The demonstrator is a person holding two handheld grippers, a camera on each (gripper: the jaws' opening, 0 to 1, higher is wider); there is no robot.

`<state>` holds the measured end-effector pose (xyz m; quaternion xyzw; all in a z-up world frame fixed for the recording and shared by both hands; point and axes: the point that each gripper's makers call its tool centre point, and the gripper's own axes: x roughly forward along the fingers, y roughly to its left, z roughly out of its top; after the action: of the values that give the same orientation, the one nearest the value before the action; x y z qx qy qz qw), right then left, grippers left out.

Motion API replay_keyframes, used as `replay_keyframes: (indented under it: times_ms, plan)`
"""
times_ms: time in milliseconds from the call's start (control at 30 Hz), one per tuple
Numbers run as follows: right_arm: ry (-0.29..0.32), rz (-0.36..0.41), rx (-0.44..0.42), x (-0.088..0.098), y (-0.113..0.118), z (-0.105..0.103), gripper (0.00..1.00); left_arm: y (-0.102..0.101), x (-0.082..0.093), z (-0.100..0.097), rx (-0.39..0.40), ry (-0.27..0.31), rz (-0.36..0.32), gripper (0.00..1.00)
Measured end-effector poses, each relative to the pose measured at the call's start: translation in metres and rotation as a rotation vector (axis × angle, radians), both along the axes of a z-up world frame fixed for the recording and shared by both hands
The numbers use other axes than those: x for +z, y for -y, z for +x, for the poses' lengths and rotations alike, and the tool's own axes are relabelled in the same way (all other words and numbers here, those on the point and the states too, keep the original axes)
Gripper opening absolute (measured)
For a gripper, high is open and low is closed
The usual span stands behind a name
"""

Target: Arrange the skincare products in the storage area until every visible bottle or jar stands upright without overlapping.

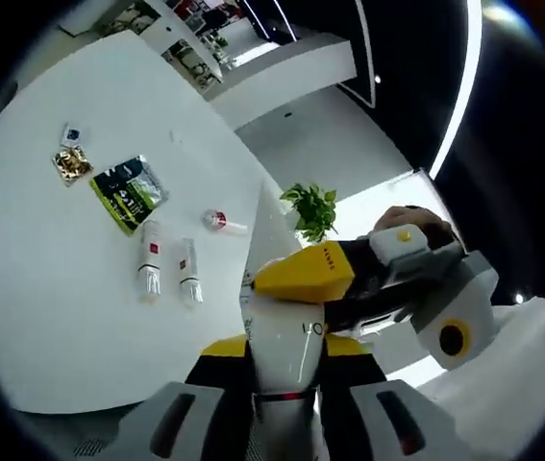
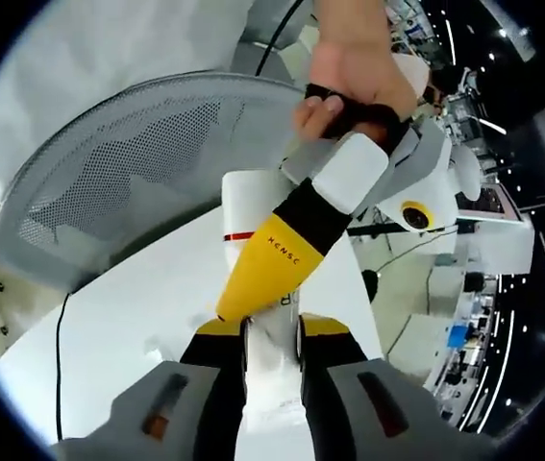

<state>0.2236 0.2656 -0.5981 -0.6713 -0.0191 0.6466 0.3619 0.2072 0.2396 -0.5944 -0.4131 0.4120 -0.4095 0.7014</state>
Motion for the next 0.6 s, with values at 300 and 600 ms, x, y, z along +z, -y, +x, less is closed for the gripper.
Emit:
replay_keyframes:
  times_ms: [300,600]
  plan:
    - [0.010,0.028,0.020,-0.002,0.000,0.000,0.21,-0.001,-0.003,-0.002,0.016,-0.015,-0.018,0.24]
    - [-0.049,0.050,-0.069,-0.005,0.012,0.007,0.24,-0.002,-0.018,-0.006,0.025,-0.026,-0.002,0.25]
